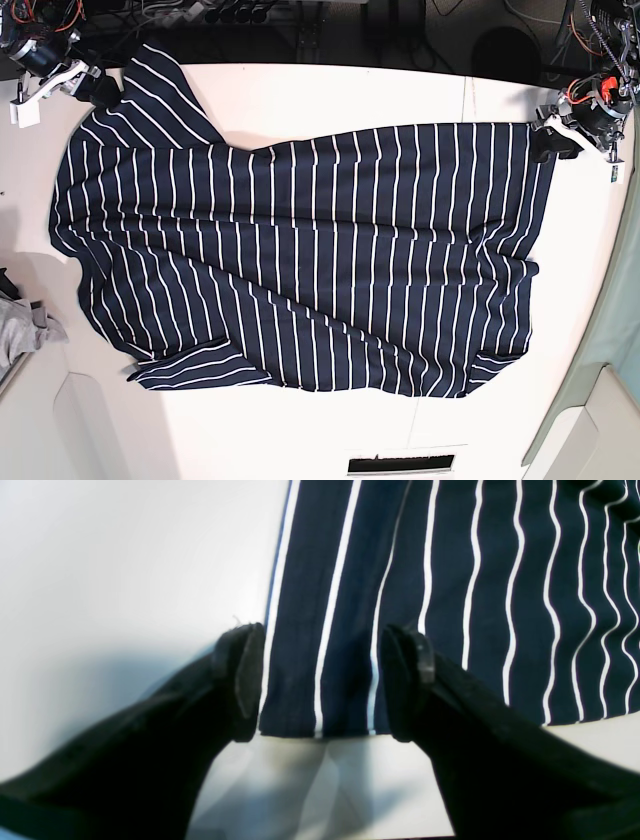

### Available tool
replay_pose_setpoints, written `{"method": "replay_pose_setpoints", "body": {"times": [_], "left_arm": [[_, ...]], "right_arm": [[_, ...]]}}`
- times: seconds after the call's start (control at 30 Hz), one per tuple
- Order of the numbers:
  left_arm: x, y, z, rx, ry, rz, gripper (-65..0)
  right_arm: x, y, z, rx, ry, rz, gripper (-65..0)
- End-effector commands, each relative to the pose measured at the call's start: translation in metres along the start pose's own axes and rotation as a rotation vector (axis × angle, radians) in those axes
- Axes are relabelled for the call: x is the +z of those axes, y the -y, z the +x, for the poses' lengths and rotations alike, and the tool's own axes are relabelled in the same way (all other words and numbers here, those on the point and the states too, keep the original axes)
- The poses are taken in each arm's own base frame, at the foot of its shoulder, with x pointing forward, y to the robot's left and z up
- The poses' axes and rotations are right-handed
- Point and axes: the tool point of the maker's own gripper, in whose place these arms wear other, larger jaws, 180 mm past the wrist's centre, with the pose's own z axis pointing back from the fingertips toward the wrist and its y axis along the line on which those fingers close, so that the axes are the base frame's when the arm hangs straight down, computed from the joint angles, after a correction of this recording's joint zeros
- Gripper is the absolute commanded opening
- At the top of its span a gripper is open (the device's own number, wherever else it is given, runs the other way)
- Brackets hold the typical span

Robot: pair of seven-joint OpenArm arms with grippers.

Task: Layout the t-shirt on the table in an organized manner, then fold the t-shirt properly
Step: 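Grasp the collar-end corners with both grippers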

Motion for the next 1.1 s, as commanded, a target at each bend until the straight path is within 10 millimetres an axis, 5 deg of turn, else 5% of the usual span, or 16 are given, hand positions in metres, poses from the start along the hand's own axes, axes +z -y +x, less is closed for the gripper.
{"method": "replay_pose_setpoints", "body": {"times": [0.0,0.63,1.07], "left_arm": [[0.002,-0.002,-0.006,-0.02,-0.041,0.003,-25.7],[0.002,0.01,-0.004,-0.015,-0.021,-0.054,-32.6],[-0.003,0.029,-0.008,-0.014,0.003,-0.114,-63.7]], "right_arm": [[0.005,0.0,0.011,0.019,0.03,0.003,-39.3],[0.0,-0.006,0.005,-0.005,0.034,0.019,-39.3],[-0.004,-0.012,0.0,-0.006,0.022,0.033,-39.4]]}}
